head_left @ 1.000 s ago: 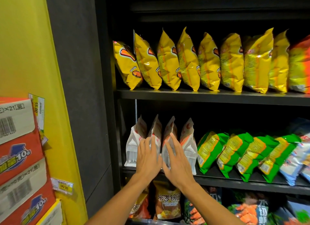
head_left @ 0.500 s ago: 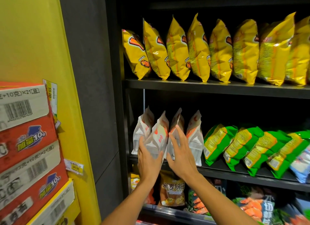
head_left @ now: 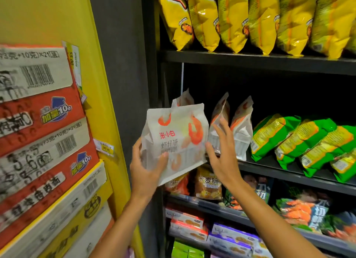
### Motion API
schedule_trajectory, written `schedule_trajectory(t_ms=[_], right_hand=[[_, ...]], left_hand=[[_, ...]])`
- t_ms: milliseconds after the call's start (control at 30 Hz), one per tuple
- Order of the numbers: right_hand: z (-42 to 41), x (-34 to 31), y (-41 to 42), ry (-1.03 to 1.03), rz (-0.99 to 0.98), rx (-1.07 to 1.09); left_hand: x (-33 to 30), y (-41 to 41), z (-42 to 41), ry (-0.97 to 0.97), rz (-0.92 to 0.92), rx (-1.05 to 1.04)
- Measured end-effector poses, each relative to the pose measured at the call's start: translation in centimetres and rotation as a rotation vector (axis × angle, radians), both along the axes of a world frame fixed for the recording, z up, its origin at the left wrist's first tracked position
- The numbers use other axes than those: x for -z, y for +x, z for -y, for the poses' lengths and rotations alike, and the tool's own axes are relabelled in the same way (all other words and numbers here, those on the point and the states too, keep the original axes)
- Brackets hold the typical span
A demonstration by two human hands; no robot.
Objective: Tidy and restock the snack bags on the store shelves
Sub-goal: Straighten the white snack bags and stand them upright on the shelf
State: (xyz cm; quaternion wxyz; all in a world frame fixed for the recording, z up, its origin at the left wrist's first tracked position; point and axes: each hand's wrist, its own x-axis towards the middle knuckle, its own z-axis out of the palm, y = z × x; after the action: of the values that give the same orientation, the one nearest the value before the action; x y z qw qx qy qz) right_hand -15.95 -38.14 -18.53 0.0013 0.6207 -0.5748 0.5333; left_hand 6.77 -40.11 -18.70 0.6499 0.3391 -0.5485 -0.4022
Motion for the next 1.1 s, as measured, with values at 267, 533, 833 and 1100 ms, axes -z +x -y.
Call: schedule_trajectory(t_ms=[267, 533, 833, 1100], right_hand=[[-5.3, -1.1, 3.3, 0.271, 0.578, -0.398], [-9.3, 4.7, 3.7, 0.274, 0.791, -0.21], [-12.7, 6.3, 2.0, 0.436, 0.979, -0.145], [-15.0, 5.7, 2.5, 0.346, 1.08, 0.036]], left_hand=[[2.2, 4.9, -1.0, 0.253, -0.06, 0.332], [4.5, 4.0, -4.0, 0.416, 0.15, 0.475], [6.7, 1.9, -6.1, 0.562, 0.186, 0.503], [6.0, -0.5, -9.0, 0.638, 0.058, 0.51]])
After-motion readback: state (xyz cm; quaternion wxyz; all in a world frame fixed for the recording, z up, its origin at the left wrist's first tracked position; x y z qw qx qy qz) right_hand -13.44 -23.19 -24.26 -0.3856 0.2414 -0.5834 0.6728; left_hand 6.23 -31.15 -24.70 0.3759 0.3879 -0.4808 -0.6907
